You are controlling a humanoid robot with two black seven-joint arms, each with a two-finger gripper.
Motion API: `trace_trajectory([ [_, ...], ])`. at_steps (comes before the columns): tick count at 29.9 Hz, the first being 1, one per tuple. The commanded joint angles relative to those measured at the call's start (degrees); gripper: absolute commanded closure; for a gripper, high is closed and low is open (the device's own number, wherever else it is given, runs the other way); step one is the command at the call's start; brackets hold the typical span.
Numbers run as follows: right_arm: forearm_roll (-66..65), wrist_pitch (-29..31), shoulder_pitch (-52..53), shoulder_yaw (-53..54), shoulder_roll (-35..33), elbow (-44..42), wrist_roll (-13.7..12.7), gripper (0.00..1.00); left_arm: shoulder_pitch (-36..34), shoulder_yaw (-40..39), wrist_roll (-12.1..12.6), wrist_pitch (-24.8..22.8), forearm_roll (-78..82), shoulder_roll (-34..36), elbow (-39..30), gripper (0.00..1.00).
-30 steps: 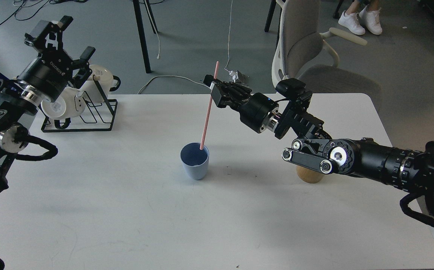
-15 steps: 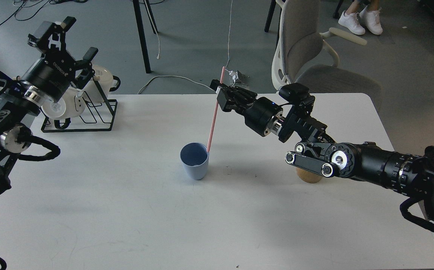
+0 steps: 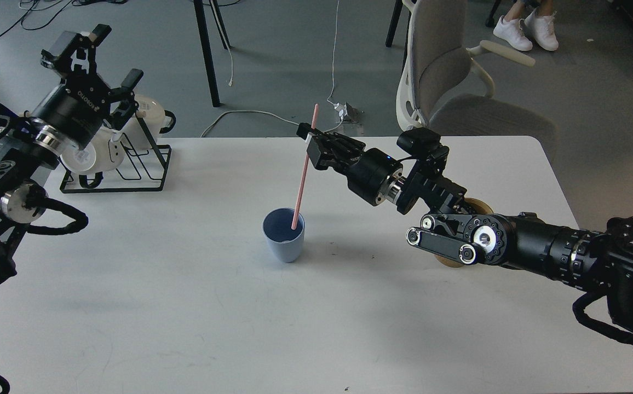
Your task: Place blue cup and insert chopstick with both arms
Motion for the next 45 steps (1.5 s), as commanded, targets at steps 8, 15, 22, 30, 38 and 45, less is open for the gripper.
trace_trajectory([
  [8, -0.6, 0.0, -0.2, -3.7, 3.0, -4.9, 0.0, 0.98, 0.0, 0.0, 0.0, 0.0, 0.0, 0.0, 0.0, 0.08],
  [15, -0.6, 0.0, -0.2, -3.9, 3.0, -5.0, 0.0, 0.97, 0.1, 0.0, 0.0, 0.0, 0.0, 0.0, 0.1, 0.08],
  [22, -0.7, 0.0, -0.6, -5.4, 3.0, -6.4, 0.0, 0.80, 0.1, 0.0, 0.0, 0.0, 0.0, -0.1, 0.0, 0.07],
  [30, -0.3, 0.0, -1.0, -5.6, 3.0, -6.2, 0.0, 0.59, 0.0, 0.0, 0.0, 0.0, 0.0, 0.0, 0.0, 0.07],
  [38, 0.4, 0.0, -1.0, 1.9, 3.0, -5.7, 0.0, 0.18, -0.1, -0.1, 0.0, 0.0, -0.1, 0.0, 0.0, 0.07],
  [45, 7.5, 0.0, -1.0, 14.1, 3.0, -6.3, 0.0, 0.09, -0.3, -0.9, 0.0, 0.0, -0.2, 0.1, 0.0, 0.07],
])
